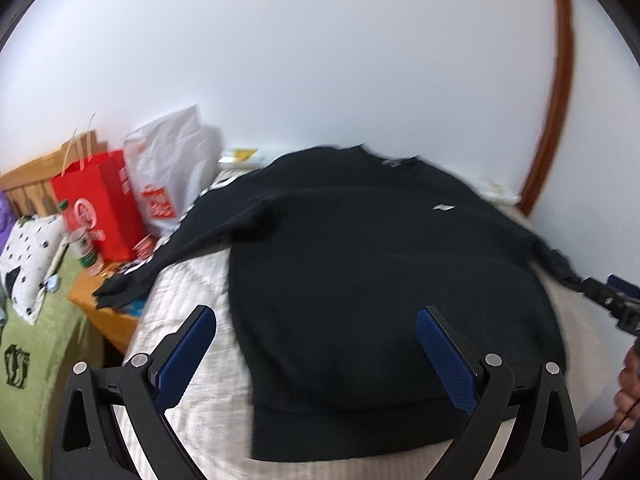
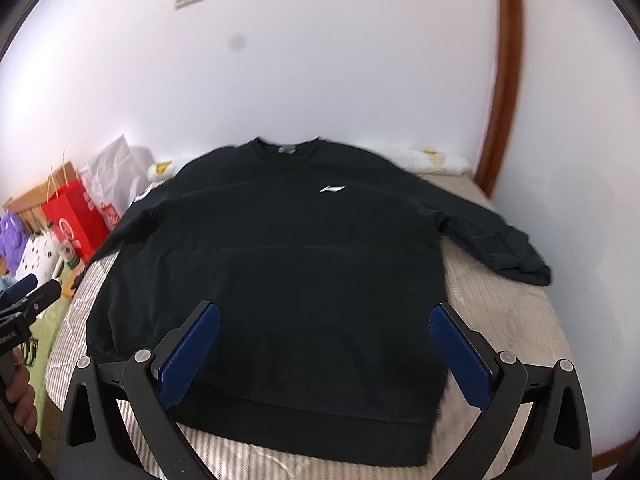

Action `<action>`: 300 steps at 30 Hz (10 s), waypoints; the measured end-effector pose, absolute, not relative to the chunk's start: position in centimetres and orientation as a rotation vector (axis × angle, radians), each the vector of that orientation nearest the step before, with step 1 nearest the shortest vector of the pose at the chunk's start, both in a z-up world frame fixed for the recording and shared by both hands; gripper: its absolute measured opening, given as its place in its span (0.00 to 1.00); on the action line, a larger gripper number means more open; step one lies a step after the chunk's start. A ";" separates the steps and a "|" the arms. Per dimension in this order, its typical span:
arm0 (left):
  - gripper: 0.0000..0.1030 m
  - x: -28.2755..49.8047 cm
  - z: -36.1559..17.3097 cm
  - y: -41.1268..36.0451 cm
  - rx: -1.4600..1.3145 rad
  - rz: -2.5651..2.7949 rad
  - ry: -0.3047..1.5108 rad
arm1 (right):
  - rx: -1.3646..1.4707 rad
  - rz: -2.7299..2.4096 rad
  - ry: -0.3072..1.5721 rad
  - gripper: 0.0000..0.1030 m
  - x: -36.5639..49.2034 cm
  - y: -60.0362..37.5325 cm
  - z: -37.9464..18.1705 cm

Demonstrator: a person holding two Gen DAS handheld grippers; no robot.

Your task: Fold small clothes

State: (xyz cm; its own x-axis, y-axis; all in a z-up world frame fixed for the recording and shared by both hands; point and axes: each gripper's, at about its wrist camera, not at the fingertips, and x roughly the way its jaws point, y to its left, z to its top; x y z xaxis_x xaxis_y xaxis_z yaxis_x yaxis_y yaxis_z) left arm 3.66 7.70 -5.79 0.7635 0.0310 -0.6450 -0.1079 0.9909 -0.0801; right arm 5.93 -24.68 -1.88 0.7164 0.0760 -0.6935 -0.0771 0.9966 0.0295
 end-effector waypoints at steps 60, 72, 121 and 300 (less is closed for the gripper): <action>0.08 26.3 -3.7 16.8 -0.352 0.219 0.517 | 0.108 0.218 0.756 1.00 18.6 -30.1 -10.9; 0.09 29.4 -10.2 3.7 -0.170 -0.080 0.704 | 0.085 0.153 0.752 1.00 16.4 -32.9 -10.7; 0.61 18.1 -17.7 20.8 -0.323 0.110 0.821 | -0.034 0.558 0.616 0.06 33.5 -4.5 -6.5; 0.62 21.9 -16.4 18.4 -0.181 0.066 0.806 | 0.254 -0.010 0.858 0.56 25.1 -29.3 -13.5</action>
